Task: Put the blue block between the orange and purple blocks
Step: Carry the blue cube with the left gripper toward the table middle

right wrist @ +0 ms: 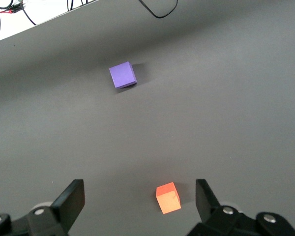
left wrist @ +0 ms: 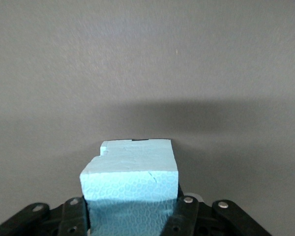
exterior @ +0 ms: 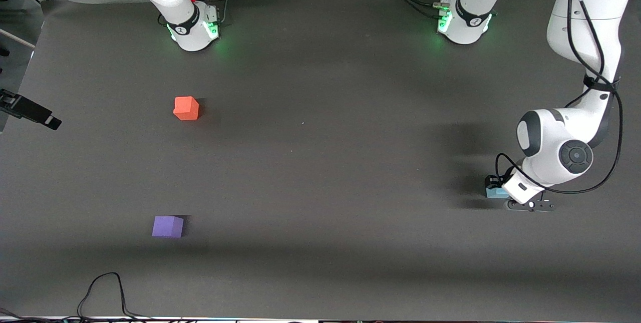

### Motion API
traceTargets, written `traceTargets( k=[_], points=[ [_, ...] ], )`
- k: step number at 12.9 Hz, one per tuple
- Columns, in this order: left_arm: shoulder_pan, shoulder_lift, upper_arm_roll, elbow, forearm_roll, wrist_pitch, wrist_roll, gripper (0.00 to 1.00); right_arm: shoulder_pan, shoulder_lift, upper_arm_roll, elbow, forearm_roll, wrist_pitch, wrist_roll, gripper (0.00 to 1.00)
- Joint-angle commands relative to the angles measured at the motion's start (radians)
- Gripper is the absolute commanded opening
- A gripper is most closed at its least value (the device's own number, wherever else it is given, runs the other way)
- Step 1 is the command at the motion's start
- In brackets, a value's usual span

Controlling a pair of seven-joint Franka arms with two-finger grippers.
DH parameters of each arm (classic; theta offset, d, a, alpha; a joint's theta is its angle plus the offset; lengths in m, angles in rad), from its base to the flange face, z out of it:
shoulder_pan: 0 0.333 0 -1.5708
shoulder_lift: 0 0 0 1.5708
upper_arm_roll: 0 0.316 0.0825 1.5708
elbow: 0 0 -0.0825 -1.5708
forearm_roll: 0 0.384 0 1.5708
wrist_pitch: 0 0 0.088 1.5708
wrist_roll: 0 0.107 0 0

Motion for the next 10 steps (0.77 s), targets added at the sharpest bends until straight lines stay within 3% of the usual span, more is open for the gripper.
traceTargets(
  k=[1,4,6,8,10],
  points=[
    [0.01,-0.075,0.0,0.078,0.004,-0.177,0.005,0.39,0.006,0.005,-0.005,0.013,0.001,-0.007,0.005,1.0],
    [-0.022,-0.183,-0.012,0.194,0.004,-0.473,-0.07,0.39,0.006,0.02,-0.002,0.016,0.003,-0.004,0.005,1.0],
    [-0.113,-0.213,-0.024,0.266,-0.004,-0.622,-0.176,0.39,0.009,0.026,0.004,0.015,0.0,-0.004,0.004,1.0],
    [-0.236,-0.204,-0.064,0.352,-0.009,-0.702,-0.387,0.39,0.006,0.026,0.004,0.018,0.0,-0.002,0.002,1.0],
    [-0.368,-0.178,-0.101,0.383,-0.002,-0.686,-0.605,0.39,0.006,0.026,0.004,0.019,-0.002,-0.001,0.002,1.0]
  ],
)
